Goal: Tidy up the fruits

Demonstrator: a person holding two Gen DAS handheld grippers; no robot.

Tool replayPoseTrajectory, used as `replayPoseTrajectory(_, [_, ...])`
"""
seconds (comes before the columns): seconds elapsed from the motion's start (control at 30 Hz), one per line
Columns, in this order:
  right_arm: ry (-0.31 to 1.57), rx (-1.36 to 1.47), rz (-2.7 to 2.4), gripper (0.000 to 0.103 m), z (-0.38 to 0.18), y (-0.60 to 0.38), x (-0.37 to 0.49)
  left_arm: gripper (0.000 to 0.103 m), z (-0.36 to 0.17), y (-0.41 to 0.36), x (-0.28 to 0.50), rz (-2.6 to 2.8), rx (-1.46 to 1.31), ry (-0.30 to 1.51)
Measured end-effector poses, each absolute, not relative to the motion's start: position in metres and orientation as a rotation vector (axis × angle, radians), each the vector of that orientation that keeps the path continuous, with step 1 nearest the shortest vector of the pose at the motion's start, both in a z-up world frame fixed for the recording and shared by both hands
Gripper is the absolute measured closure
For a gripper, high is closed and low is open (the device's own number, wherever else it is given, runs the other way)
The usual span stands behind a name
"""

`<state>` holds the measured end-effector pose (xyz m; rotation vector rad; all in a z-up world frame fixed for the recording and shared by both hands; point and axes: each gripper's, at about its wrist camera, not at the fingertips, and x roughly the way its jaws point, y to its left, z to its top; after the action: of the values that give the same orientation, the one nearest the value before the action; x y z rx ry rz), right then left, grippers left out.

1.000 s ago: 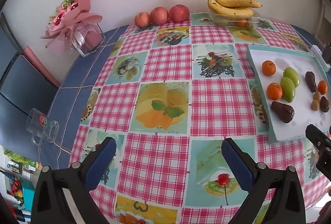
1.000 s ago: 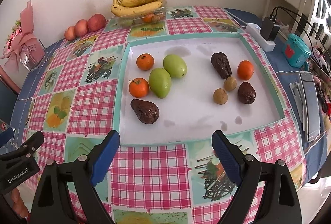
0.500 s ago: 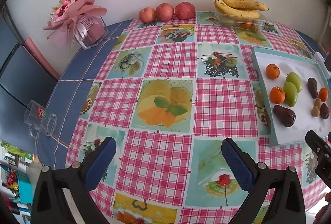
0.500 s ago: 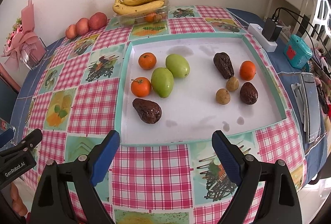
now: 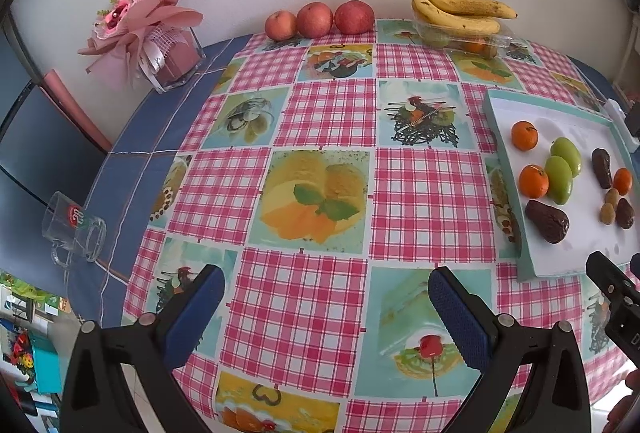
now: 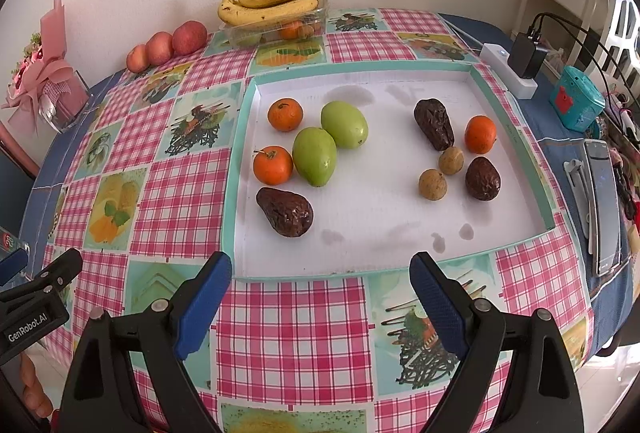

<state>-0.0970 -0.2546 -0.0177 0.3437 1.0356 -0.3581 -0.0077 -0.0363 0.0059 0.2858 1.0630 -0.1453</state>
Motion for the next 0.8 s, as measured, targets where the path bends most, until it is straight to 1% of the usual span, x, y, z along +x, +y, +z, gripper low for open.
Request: replayPoseTrajectory(0.8, [1.043, 0.335, -0.353, 0.012, -0.0209, -0.2527, -0.0972, 0.000, 0.0043, -0.0363, -0.0072, -0.150, 0.278, 1.073])
